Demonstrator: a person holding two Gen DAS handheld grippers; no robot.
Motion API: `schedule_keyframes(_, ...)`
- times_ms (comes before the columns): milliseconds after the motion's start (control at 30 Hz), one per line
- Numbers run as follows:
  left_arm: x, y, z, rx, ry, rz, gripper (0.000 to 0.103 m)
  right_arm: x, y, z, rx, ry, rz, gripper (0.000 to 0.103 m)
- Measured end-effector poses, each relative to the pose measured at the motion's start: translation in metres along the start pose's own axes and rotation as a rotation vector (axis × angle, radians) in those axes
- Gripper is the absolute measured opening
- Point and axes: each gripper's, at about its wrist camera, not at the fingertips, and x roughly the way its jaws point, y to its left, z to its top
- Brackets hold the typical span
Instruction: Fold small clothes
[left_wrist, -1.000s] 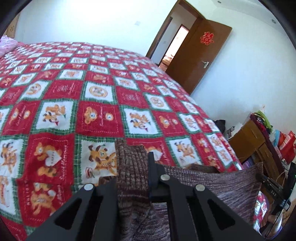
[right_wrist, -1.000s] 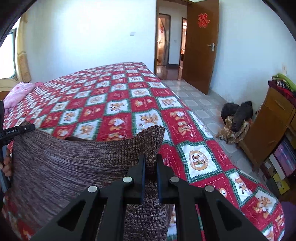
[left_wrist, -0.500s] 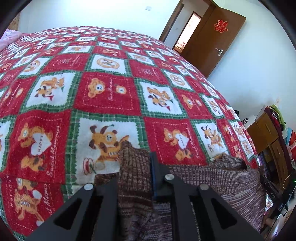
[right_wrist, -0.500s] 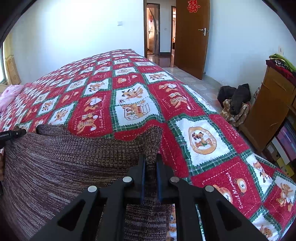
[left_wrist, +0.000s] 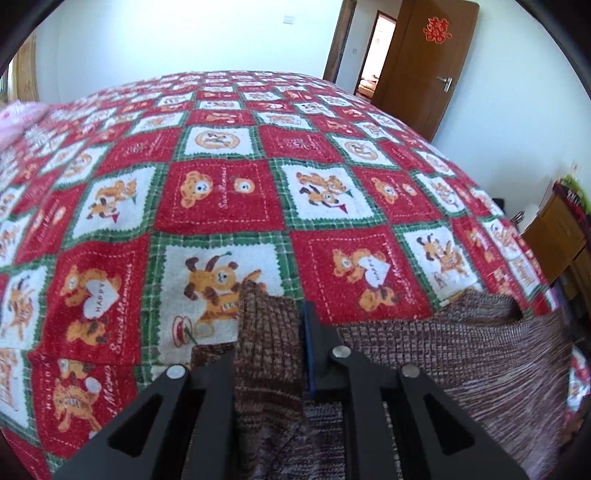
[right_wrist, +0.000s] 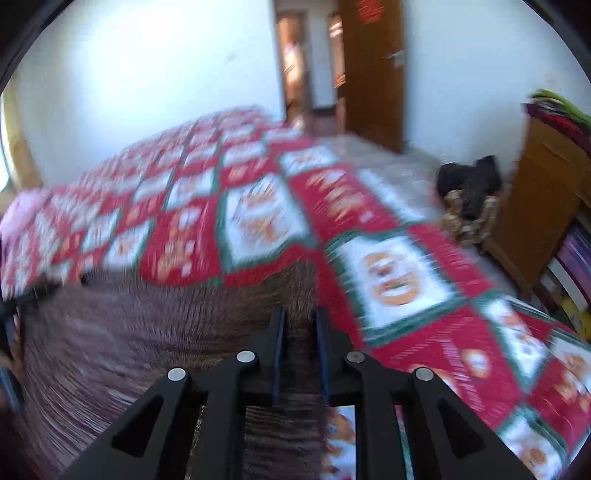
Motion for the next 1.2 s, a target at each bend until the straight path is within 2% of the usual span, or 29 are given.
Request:
schedule_keyframes(67, 0.000, -0.001, 0.000, 0.011, -0.001, 0.015, 0.015, -0.034, -0.004, 0.001, 0.055, -0.086, -0.024, 0.017)
schedule_keyframes(100, 0.000, -0.001, 0.000, 0.011, -0.002, 0.018, 0.016, -0.048, -0.002, 0.000, 0.069, -0.097, -0.017, 0.018)
schedule_keyframes(233, -0.001, -0.003, -0.001, 0.016, -0.010, 0.059, 0.023, -0.077, 0.027, -0.021, 0.050, -0.013, 0.074, 0.018)
schedule_keyframes(367, -0.002, -0.006, -0.002, 0.022, -0.020, 0.133, 0.039, -0.073, 0.065, -0.057, 0.041, 0.083, 0.142, 0.018)
schedule_keyframes(467, -0.004, -0.001, -0.002, -0.002, -0.020, 0.159, 0.051, -0.059, 0.080, -0.077, 0.048, 0.117, 0.109, 0.018)
schedule_keyframes(500, -0.005, 0.000, -0.001, -0.011, -0.017, 0.152, 0.051, -0.054, 0.083, -0.084, 0.048, 0.124, 0.097, 0.018)
schedule_keyframes(567, -0.012, 0.001, -0.001, -0.011, -0.005, 0.142, 0.051, -0.052, 0.084, -0.094, 0.023, 0.072, 0.080, 0.019)
schedule_keyframes(633, -0.030, -0.004, -0.006, 0.003, -0.022, 0.143, 0.052, -0.051, 0.089, -0.103, -0.060, 0.014, 0.051, 0.021)
schedule_keyframes(700, -0.054, -0.011, -0.018, 0.011, -0.045, 0.132, 0.071, -0.052, 0.097, -0.104, -0.113, -0.003, 0.011, 0.023)
schedule_keyframes(767, -0.076, -0.021, -0.035, 0.032, -0.070, 0.126, 0.076, -0.051, 0.103, -0.103, -0.145, -0.012, -0.016, 0.025)
schedule_keyframes(967, -0.115, -0.060, -0.095, 0.176, -0.121, 0.188, 0.080, -0.052, 0.099, -0.102, -0.124, -0.021, -0.006, 0.026)
schedule_keyframes(1133, -0.111, -0.077, -0.128, 0.200, -0.080, 0.190, 0.080, -0.052, 0.100, -0.103, -0.120, -0.027, 0.002, 0.028)
schedule_keyframes(1200, -0.107, -0.085, -0.136, 0.224, -0.072, 0.224, 0.080, -0.052, 0.101, -0.103, -0.119, -0.026, 0.012, 0.030)
